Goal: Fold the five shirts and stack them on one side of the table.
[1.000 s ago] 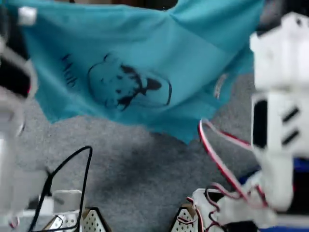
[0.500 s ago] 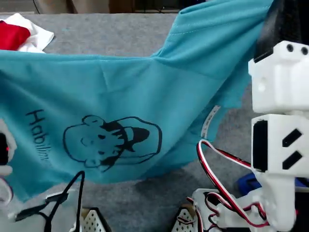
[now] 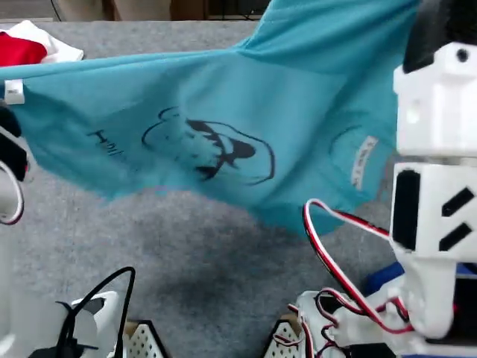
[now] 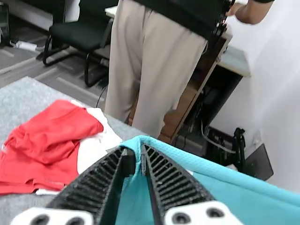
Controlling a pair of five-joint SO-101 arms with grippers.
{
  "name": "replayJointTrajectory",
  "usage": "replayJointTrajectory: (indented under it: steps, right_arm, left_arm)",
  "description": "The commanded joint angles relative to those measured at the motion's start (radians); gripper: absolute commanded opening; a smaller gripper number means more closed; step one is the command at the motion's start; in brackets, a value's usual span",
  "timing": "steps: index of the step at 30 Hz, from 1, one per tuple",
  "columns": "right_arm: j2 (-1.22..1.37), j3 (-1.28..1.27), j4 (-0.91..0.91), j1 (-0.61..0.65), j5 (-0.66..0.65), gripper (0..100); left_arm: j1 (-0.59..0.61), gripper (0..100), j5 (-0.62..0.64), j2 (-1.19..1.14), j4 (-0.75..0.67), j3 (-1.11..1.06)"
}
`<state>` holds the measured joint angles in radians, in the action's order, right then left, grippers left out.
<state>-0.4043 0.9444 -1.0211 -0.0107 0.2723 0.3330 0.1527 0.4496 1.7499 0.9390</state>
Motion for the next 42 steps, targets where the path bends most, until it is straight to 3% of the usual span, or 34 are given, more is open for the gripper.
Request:
replayJointTrajectory:
  steps: [1, 17, 33, 42]
  right_arm:
    - [0.021, -0.012, 0.049, 0.012, -0.021, 0.5]
    - [-0.001, 0.054, 0.021, 0.012, -0.014, 0.5]
    - [-0.018, 0.071, -0.043, 0.013, -0.012, 0.5]
    - [0.013, 0.048, -0.034, 0.013, -0.012, 0.5]
  left_arm:
    - [0.008, 2, -0.003, 0.002, 0.006, -0.04]
    - [0.011, 2, -0.009, 0.021, 0.006, -0.054]
    - [0.011, 2, -0.005, 0.199, -0.049, -0.068]
    - [0.011, 2, -0.003, 0.199, -0.236, -0.373]
